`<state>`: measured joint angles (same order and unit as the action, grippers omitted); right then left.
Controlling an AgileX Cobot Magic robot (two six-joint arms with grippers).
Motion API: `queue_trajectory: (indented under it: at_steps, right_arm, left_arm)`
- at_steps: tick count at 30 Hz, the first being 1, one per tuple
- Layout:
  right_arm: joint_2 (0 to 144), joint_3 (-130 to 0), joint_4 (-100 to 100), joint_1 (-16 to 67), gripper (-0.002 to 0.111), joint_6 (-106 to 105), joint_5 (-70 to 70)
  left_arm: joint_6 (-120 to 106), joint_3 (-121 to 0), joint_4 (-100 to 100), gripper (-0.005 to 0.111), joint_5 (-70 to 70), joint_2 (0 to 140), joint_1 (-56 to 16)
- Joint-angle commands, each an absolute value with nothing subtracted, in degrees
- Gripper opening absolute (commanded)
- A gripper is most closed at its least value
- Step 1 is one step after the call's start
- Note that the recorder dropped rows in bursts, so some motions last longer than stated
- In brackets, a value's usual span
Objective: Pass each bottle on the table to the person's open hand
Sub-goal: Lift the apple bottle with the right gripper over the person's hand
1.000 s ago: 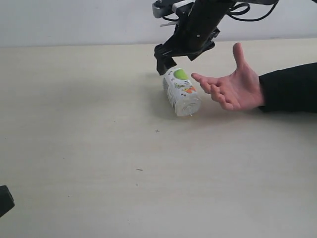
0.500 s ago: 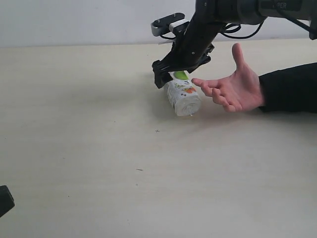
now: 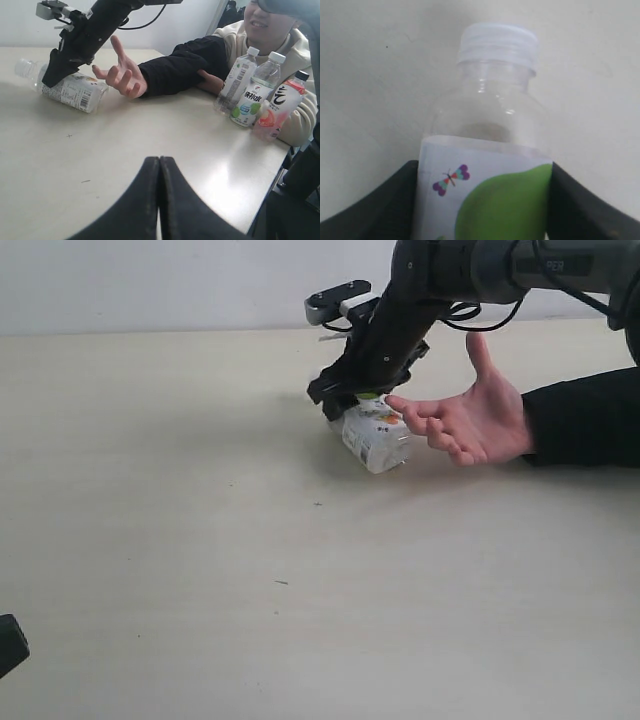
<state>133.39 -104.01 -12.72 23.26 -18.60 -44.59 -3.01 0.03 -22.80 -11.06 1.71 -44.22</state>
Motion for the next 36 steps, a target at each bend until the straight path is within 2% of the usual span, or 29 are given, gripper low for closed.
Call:
queue_trajectory:
  at_steps: [1, 6, 10, 22, 27, 36]
  right_arm:
    - [127.6, -104.4, -18.5, 23.3, 0.000, -18.9, -40.5]
    - [119.2, -104.4, -19.3, 23.3, 0.000, -17.4, -43.9]
    - [113.2, -104.4, -12.4, 23.2, 0.000, -11.6, -50.7]
    - [108.8, -104.4, 0.0, 21.7, 0.000, -2.8, -69.6]
    - [107.5, -99.5, 0.0, 21.2, 0.000, -0.9, -70.0]
    - [107.3, -87.1, 6.9, 21.2, 0.000, 2.3, -60.1]
  left_arm:
    - [-2.8, 0.0, -22.7, 0.000, -10.8, 1.3, -43.9]
    - [-2.8, 0.0, -22.7, 0.000, -10.8, 1.3, -43.9]
    - [-2.8, 0.0, -22.7, 0.000, -10.8, 1.3, -43.9]
    - [-3.0, 0.0, -22.7, 0.000, -10.8, 1.3, -43.9]
    - [-3.0, 0.0, -22.7, 0.000, -10.8, 1.3, -43.9]
    - [-3.0, 0.0, -22.7, 0.000, -10.8, 1.3, -43.9]
